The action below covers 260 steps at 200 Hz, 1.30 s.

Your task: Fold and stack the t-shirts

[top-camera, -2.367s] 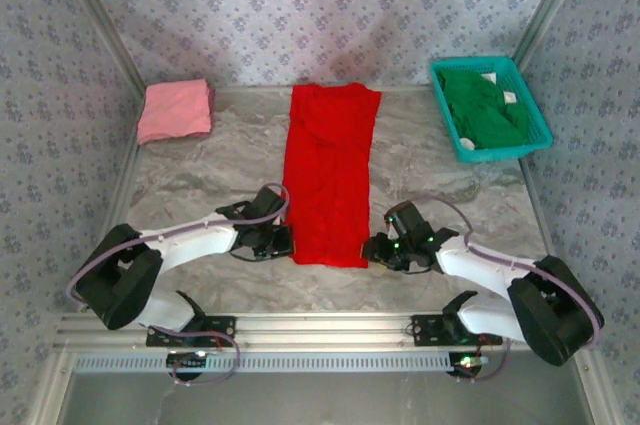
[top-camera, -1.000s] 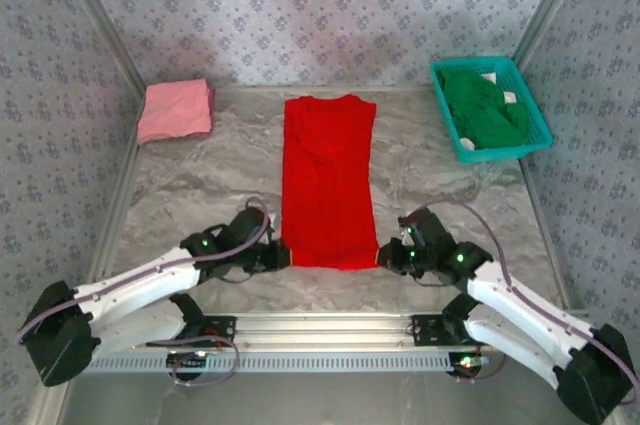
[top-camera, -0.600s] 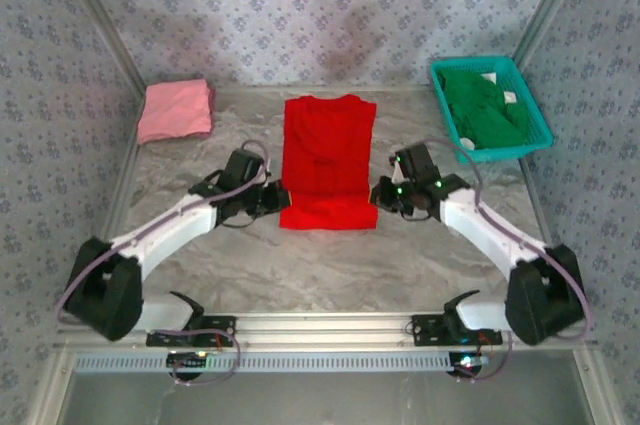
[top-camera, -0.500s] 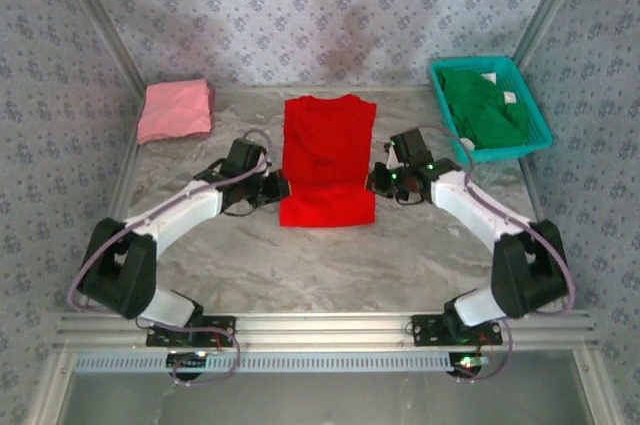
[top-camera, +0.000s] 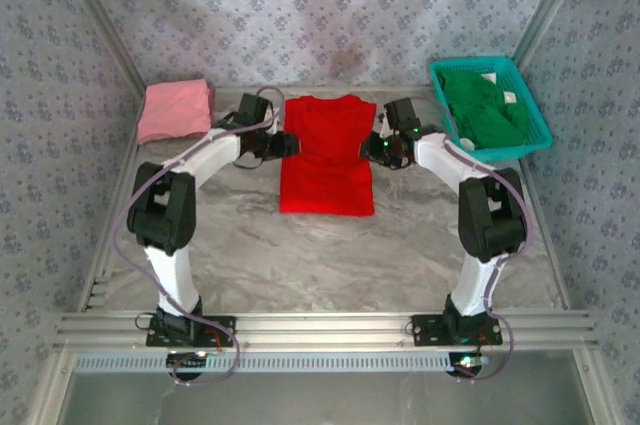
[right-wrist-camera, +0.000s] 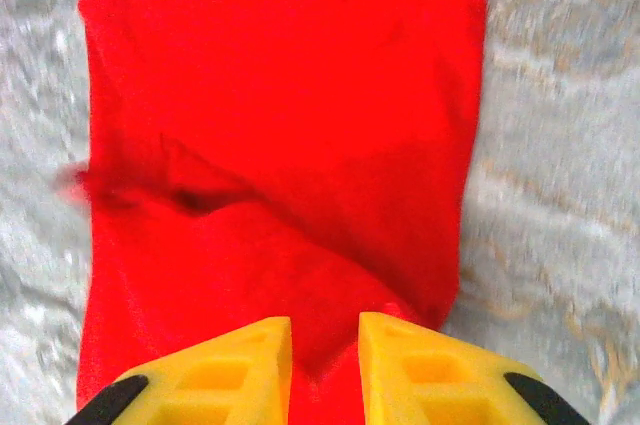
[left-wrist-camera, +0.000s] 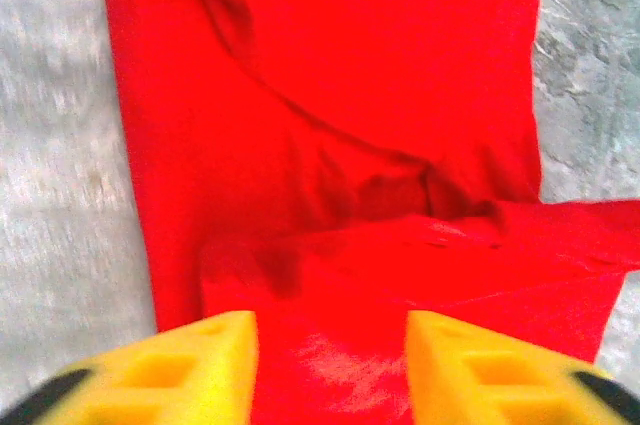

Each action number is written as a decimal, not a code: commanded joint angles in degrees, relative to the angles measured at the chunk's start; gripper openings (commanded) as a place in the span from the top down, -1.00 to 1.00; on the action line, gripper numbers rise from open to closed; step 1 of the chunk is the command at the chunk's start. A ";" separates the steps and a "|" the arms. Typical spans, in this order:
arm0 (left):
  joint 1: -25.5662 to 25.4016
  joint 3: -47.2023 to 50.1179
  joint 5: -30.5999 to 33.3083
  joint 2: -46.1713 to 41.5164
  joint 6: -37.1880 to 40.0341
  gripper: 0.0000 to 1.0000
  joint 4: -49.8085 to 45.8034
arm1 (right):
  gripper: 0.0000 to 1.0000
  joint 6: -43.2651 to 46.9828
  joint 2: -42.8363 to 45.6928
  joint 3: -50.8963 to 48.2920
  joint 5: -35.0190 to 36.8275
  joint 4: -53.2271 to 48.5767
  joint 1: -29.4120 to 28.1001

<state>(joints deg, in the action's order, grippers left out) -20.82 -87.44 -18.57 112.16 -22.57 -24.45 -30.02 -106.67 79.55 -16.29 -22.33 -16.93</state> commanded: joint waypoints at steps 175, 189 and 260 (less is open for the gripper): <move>-7.28 40.39 3.55 -10.21 -10.97 0.58 24.97 | 1.00 -7.15 5.06 -31.50 -5.20 21.65 -7.75; -8.28 42.89 4.00 -12.26 -12.19 0.58 24.53 | 1.00 -7.55 6.93 -33.50 -4.64 20.74 -8.45; -11.18 44.99 12.43 -30.19 -17.40 0.14 7.90 | 1.00 -10.14 17.41 -35.40 -3.61 13.74 -11.28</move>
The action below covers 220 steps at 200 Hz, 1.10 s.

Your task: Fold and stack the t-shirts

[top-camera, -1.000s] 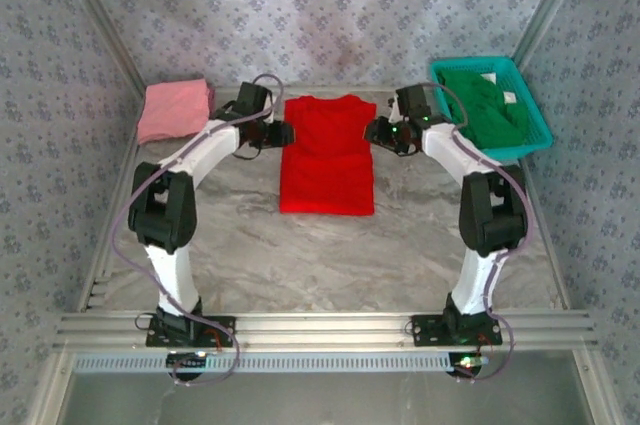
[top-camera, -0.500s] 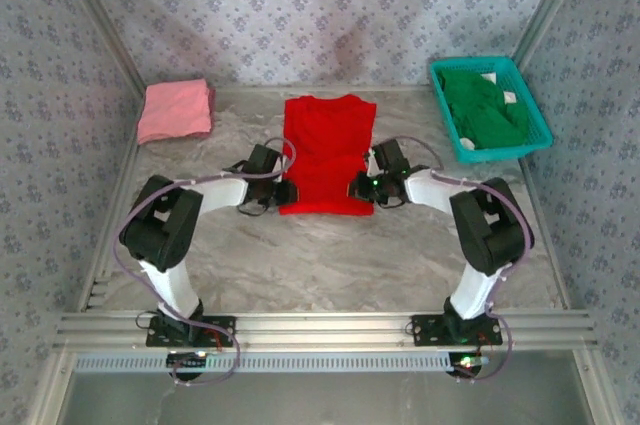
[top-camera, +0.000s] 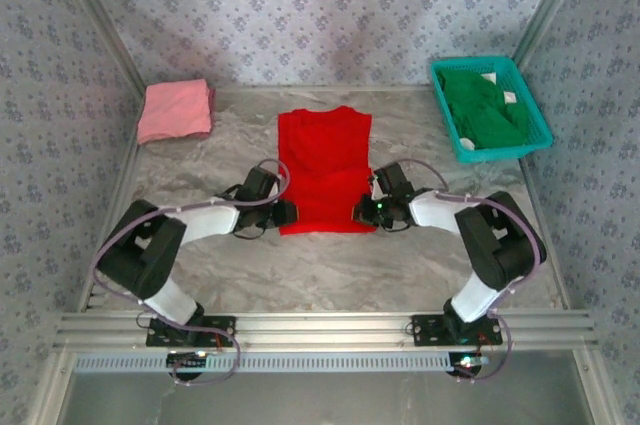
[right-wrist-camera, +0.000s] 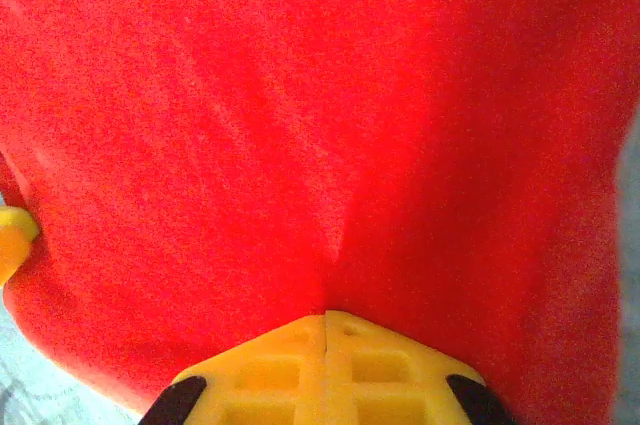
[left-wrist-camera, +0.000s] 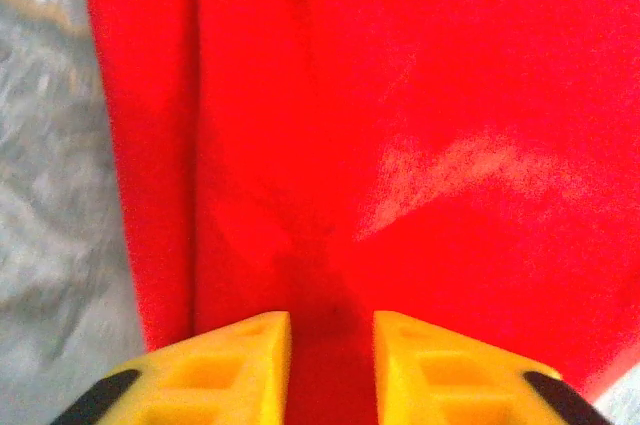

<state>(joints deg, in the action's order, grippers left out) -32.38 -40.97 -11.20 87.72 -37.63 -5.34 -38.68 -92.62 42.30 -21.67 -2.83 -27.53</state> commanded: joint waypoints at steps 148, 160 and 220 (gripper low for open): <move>-1.74 -2.96 -4.41 1.64 -6.37 0.01 -6.17 | 1.00 -1.91 0.86 1.56 3.02 -3.90 -2.18; -1.89 -3.78 -4.51 2.13 -6.18 0.00 -6.42 | 1.00 -1.92 0.82 1.43 3.27 -3.86 -2.18; -3.58 -8.23 -4.36 3.68 -7.44 0.00 -12.08 | 1.00 -2.09 1.09 1.29 3.78 -4.02 -2.27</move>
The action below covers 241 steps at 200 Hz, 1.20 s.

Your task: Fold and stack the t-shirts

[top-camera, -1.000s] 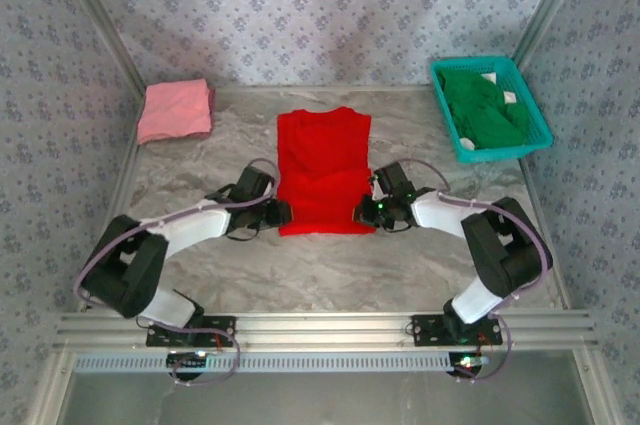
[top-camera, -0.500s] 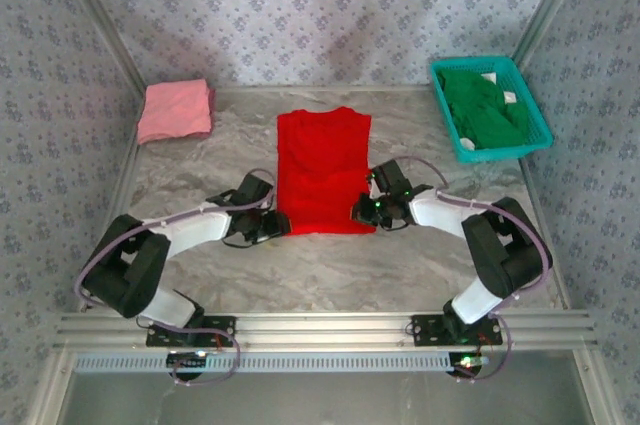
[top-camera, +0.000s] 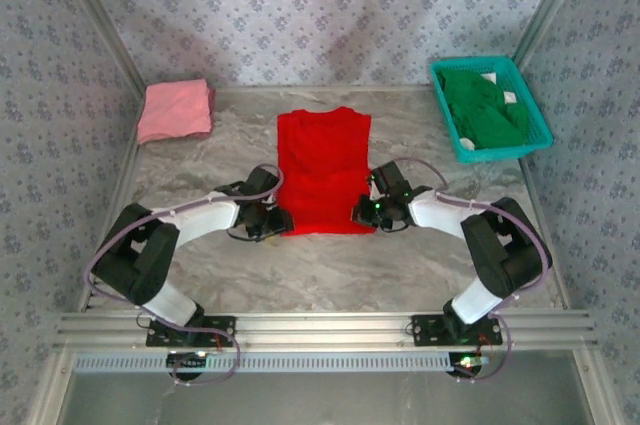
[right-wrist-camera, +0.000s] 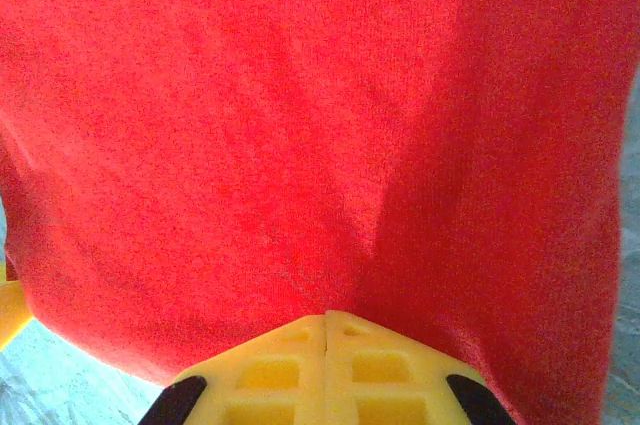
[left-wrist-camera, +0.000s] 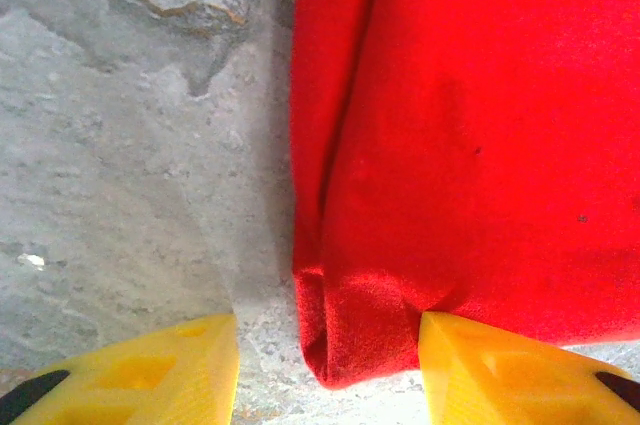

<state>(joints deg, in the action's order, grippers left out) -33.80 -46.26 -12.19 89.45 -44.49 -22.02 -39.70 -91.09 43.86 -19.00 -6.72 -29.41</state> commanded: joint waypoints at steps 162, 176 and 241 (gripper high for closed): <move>-4.08 -11.56 -2.27 9.87 1.78 0.25 -3.19 | 1.00 -2.65 0.28 -2.02 1.31 1.81 -0.41; -3.91 -11.07 -1.58 10.09 1.78 0.51 -2.70 | 1.00 -2.51 0.77 -2.02 1.19 1.56 -0.38; -2.53 -8.45 2.22 5.75 2.28 1.00 -4.84 | 0.78 -1.14 14.24 -3.81 -0.84 -6.10 5.50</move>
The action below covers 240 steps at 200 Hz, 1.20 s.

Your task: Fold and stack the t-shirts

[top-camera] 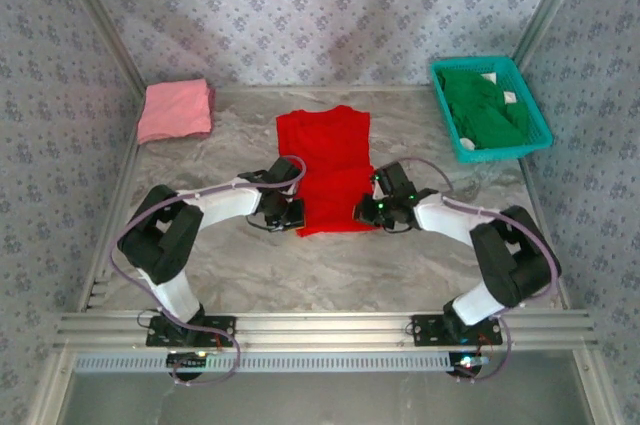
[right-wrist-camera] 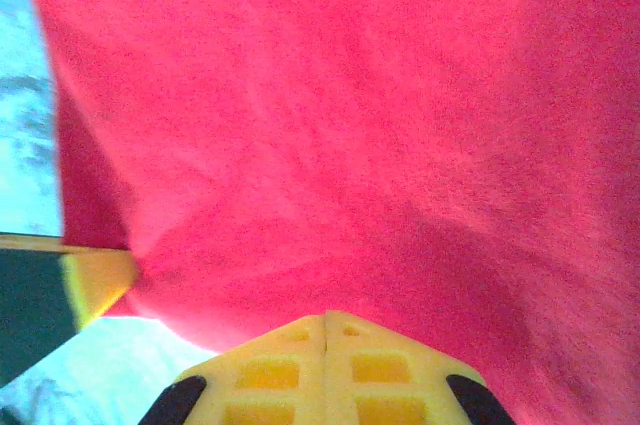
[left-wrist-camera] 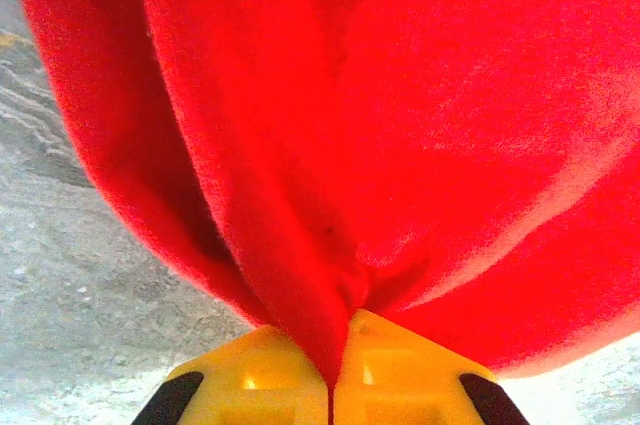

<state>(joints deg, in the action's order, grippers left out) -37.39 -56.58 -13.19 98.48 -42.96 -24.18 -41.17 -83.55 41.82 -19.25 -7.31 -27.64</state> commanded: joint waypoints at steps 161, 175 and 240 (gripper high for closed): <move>2.13 6.56 1.70 -5.93 2.18 1.00 0.34 | 0.25 -1.70 -1.81 -7.02 -13.65 2.34 5.35; 2.12 6.74 1.57 -6.06 1.97 1.00 0.61 | 0.22 -1.90 -1.72 -6.97 -12.37 1.49 5.21; 2.04 6.77 1.01 -5.33 1.68 1.00 1.64 | 0.12 -1.06 -0.16 -6.58 -6.78 -2.48 4.54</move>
<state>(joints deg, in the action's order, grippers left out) -35.29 -50.52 -11.14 93.41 -41.82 -22.22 -42.65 -82.26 34.06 -27.27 -7.99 -22.35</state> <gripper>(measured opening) 0.055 0.437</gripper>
